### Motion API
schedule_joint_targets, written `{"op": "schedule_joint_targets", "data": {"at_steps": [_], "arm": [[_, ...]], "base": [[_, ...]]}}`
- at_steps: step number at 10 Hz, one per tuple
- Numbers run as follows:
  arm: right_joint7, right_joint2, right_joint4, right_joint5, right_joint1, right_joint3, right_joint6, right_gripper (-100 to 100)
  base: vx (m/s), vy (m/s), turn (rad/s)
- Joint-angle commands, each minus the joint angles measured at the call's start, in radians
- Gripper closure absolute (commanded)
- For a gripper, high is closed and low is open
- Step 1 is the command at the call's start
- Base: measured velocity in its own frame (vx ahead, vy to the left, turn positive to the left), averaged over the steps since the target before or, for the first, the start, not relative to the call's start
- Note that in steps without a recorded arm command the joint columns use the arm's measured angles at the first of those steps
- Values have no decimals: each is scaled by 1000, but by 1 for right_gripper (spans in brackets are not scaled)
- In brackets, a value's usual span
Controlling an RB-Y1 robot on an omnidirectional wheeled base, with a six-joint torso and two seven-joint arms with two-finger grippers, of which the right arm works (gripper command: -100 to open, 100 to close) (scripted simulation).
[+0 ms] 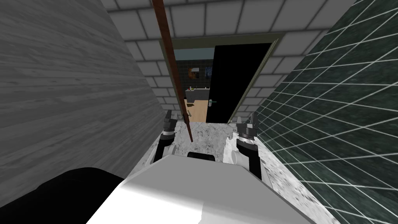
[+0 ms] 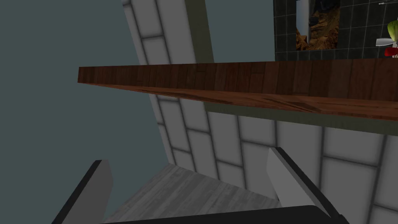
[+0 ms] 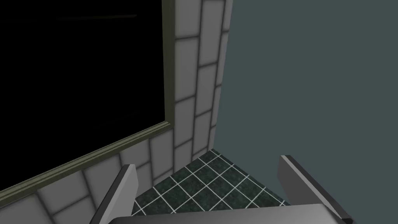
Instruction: Pull the door open
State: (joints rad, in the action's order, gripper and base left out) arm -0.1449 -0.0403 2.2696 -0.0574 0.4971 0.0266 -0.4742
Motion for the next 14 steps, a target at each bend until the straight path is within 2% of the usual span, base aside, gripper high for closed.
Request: {"op": "schedule_joint_targets", "data": {"at_steps": [1, 3, 4, 7, 14], "arm": [[14, 14, -37, 22, -19, 2, -1, -100], [25, 24, -67, 39, -35, 4, -2, -100], [38, 36, -103, 61, -54, 7, -3, -100], [63, 58, -169, 99, -89, 11, -5, -100], [139, 118, -374, 220, -197, 25, -10, -100]], "base": [[17, 91, 63], [69, -44, 98], [106, -68, 120], [92, -38, 91], [84, -34, 110]]}}
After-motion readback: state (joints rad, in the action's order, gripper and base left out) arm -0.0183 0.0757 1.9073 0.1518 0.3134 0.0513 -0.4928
